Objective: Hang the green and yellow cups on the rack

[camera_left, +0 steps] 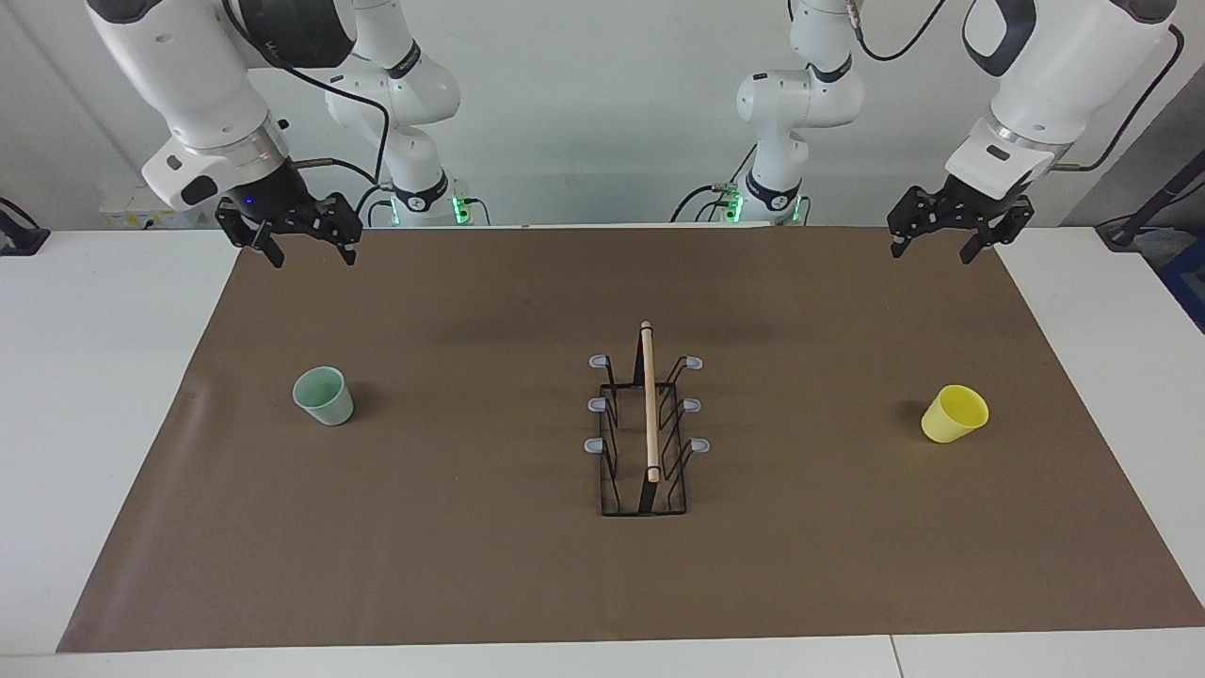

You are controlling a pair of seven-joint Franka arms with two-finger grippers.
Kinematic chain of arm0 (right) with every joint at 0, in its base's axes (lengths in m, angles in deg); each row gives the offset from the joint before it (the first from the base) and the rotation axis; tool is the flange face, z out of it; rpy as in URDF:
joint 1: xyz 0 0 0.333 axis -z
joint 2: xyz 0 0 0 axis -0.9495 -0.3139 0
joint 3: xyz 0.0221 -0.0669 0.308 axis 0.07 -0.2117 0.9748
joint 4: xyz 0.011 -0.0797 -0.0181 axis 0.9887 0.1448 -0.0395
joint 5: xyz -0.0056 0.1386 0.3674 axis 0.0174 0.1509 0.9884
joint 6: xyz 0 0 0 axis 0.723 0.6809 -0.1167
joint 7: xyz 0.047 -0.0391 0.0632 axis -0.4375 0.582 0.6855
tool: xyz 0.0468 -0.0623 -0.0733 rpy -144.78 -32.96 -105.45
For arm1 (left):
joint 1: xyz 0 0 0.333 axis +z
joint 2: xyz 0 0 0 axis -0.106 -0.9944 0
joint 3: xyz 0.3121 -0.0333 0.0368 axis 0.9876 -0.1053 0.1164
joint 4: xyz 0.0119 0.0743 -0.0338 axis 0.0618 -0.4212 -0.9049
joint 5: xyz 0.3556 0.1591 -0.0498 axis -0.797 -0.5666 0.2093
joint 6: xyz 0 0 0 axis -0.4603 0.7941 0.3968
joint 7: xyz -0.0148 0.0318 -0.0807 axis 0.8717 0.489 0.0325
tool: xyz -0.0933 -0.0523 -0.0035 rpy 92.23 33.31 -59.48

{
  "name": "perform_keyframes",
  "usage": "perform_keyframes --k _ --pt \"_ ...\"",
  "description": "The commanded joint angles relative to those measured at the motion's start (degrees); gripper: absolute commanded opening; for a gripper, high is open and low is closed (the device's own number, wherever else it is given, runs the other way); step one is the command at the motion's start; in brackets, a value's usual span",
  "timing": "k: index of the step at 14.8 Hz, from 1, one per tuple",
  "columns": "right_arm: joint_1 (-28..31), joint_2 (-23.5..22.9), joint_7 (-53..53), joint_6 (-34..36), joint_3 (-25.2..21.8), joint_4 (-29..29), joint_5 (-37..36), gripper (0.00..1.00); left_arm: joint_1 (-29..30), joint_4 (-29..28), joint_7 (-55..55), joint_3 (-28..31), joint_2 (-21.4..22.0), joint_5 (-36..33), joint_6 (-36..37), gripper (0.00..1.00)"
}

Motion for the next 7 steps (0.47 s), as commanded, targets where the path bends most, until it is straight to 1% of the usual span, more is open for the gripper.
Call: perform_keyframes --k 1,7 --pt "0.3 0.9 2.3 -1.7 0.3 1.1 -2.9 1.0 0.6 -0.4 0.5 -0.3 1.0 -0.7 0.6 1.0" --pt "0.3 0.7 1.7 -1.5 0.3 0.7 -2.3 1.0 0.1 -1.5 0.9 -0.5 1.6 -0.8 1.1 1.0"
